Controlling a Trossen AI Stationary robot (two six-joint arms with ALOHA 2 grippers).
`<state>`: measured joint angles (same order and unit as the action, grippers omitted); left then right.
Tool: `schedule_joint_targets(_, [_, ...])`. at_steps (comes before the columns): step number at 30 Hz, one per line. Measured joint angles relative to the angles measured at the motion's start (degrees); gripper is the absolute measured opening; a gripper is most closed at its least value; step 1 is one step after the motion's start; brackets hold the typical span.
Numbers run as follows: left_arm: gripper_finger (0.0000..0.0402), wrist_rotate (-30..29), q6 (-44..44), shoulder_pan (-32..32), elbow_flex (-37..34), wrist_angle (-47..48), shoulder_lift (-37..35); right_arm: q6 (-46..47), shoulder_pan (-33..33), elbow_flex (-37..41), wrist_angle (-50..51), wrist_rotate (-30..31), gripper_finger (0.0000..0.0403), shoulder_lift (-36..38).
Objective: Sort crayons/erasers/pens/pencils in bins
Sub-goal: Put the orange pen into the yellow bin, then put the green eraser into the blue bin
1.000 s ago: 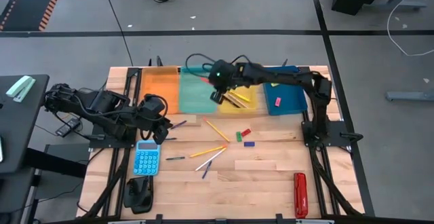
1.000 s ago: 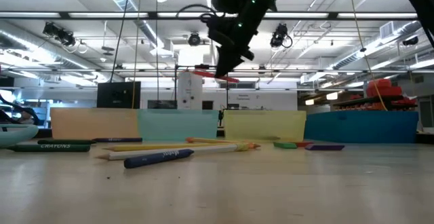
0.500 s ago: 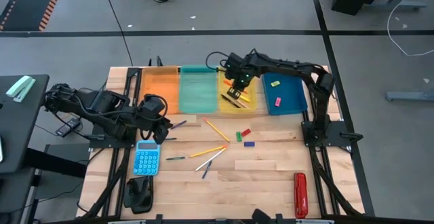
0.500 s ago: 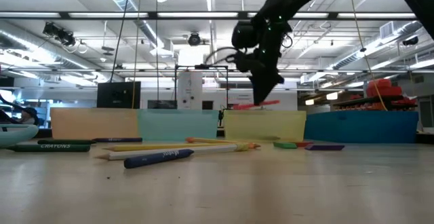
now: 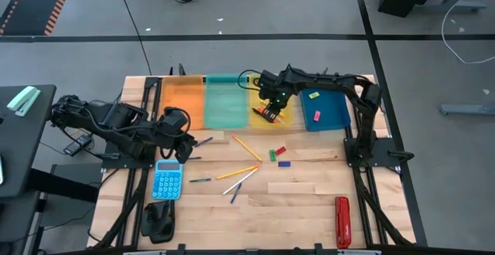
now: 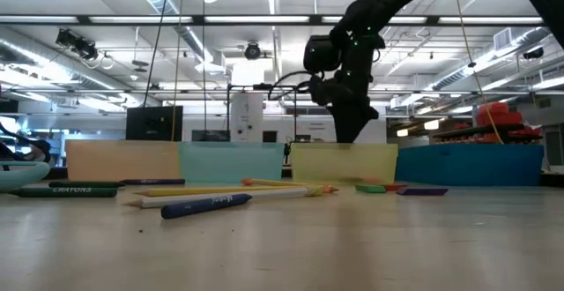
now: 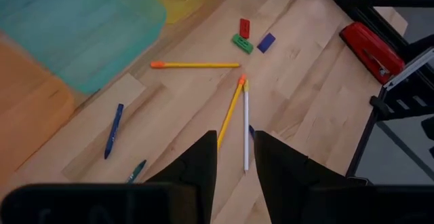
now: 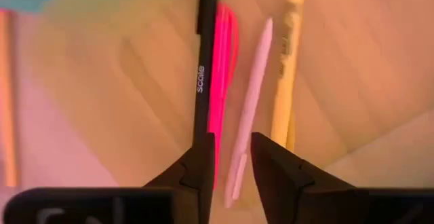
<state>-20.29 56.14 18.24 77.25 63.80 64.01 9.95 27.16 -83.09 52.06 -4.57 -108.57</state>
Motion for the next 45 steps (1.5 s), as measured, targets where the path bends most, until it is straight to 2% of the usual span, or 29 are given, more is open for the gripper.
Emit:
schedule_joint_targets(4, [0.0107,0.0,-0.04,-0.02,0.0,0.0,0.0,0.56,-0.38,0.0,-0.97,1.01,0.0128,2.97])
schedule_joint_targets(9, [0.0107,-0.1,-0.22,0.0,0.0,-0.01,0.0,2.99,-2.05,0.0,-2.37,-0.32,0.0134,8.01])
schedule_joint_targets(17, [0.0107,-2.6,-0.39,-0.07,0.0,-0.01,0.07,1.45,-12.97,-0.02,-11.66,-0.14,0.0123,11.78])
schedule_joint_targets(23, [0.0107,-2.62,-0.39,-0.07,0.0,-0.06,0.09,-0.39,-20.88,0.0,-15.66,-0.45,0.0119,8.62])
schedule_joint_targets(29, [0.0107,-2.62,-0.89,-0.04,0.0,-0.15,0.11,-2.78,-25.53,0.02,-15.86,-3.28,0.0119,4.13])
schedule_joint_targets(42, [0.0107,-2.6,-1.31,0.0,0.0,-0.17,0.11,-9.05,-30.68,0.07,-14.89,-3.43,0.0119,-3.93])
schedule_joint_targets(45, [0.0107,-1.79,-1.31,0.02,0.0,-0.16,0.11,-9.97,-30.86,0.07,-11.76,-2.38,0.0119,-5.0])
